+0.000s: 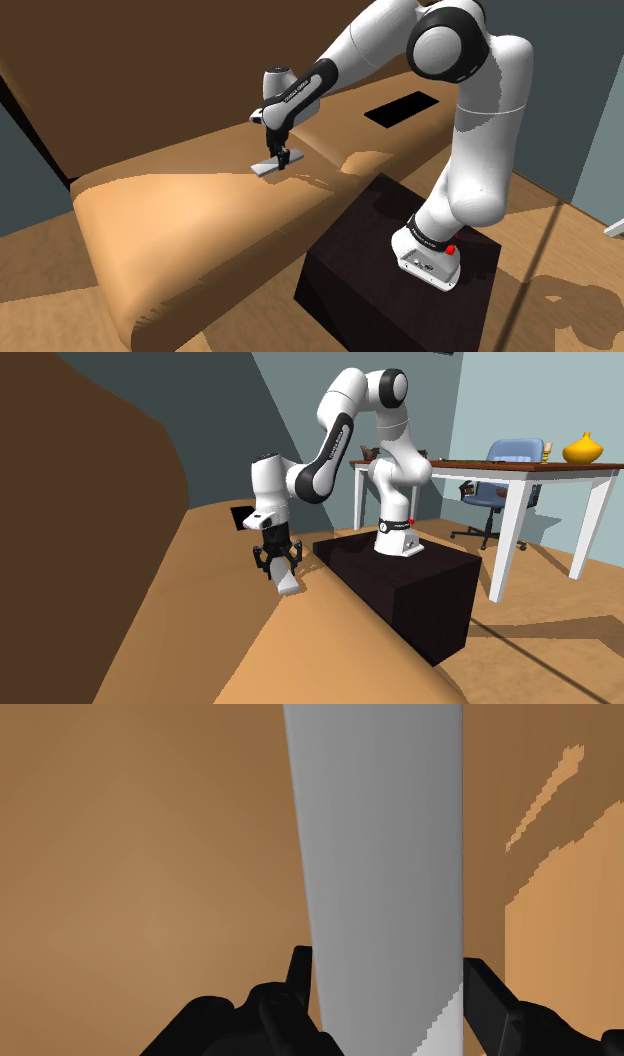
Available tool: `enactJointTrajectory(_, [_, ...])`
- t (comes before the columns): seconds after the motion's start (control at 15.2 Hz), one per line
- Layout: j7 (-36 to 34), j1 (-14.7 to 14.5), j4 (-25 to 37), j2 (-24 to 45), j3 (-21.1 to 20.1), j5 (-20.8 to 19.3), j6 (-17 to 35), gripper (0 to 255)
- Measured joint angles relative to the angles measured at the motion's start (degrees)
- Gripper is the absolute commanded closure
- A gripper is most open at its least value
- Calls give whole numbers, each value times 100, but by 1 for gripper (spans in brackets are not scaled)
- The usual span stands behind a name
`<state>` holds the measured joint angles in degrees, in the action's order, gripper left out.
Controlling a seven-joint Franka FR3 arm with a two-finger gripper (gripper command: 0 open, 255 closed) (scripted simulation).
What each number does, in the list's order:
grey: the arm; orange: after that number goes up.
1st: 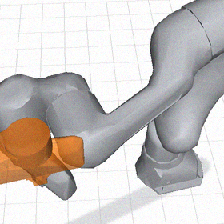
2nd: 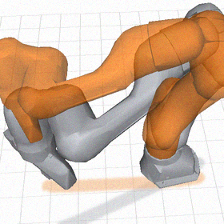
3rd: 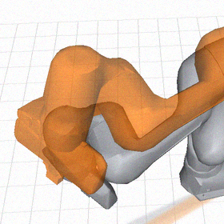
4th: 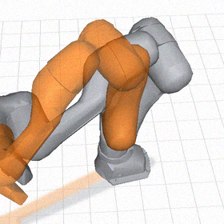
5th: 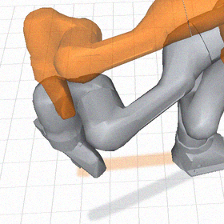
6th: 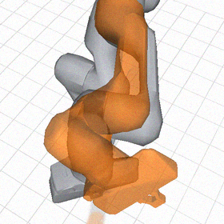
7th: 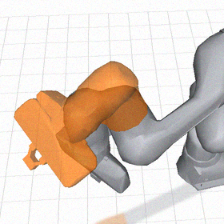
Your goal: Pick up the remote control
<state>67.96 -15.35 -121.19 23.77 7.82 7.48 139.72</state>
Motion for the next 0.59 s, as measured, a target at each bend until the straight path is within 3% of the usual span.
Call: enactJointTrajectory(0.59, [-104,-48,26,-526,73,-139,-545,255])
